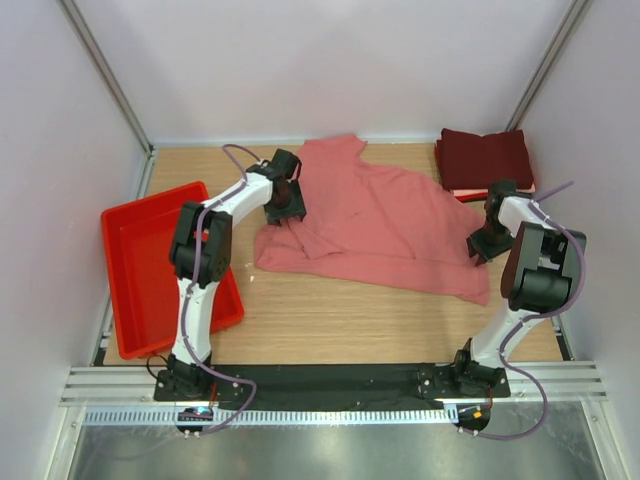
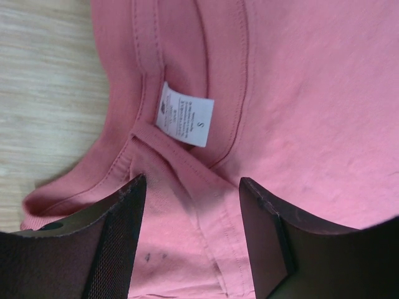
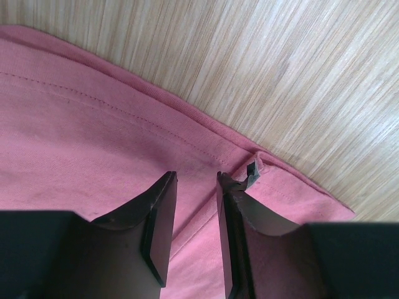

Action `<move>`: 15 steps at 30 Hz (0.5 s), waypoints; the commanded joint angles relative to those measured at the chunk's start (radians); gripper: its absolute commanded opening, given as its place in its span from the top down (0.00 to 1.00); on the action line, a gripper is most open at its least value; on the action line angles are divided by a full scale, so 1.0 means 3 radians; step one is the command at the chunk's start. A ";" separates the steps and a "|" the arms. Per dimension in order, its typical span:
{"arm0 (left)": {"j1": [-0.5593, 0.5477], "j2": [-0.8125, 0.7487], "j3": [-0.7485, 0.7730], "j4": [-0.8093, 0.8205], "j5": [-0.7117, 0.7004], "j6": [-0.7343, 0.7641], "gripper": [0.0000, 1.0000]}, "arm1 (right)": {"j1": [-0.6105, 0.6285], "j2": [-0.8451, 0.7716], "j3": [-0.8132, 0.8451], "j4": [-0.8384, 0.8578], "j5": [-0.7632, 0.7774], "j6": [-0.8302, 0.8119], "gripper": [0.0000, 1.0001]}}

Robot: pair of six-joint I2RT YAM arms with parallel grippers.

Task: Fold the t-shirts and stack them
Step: Fold the tshirt

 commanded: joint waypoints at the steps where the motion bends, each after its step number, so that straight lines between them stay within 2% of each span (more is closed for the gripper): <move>1: -0.0007 0.0048 0.0173 0.0048 -0.0032 0.0013 0.38 | 0.0011 -0.0033 0.0049 0.0032 0.0062 0.0068 0.62; 8: -0.0012 0.0099 0.0096 0.0033 0.0020 -0.0033 0.38 | 0.0011 -0.0033 -0.0073 0.0041 0.0093 0.0074 0.63; 12: -0.0012 0.0105 0.0122 0.0074 0.0010 -0.0028 0.45 | 0.0011 -0.0053 -0.0145 0.0113 0.0103 0.0043 0.67; 15: -0.0007 0.0099 0.0188 0.0059 -0.0021 -0.0013 0.62 | 0.0011 -0.0074 -0.0165 0.0118 0.0124 0.0007 0.76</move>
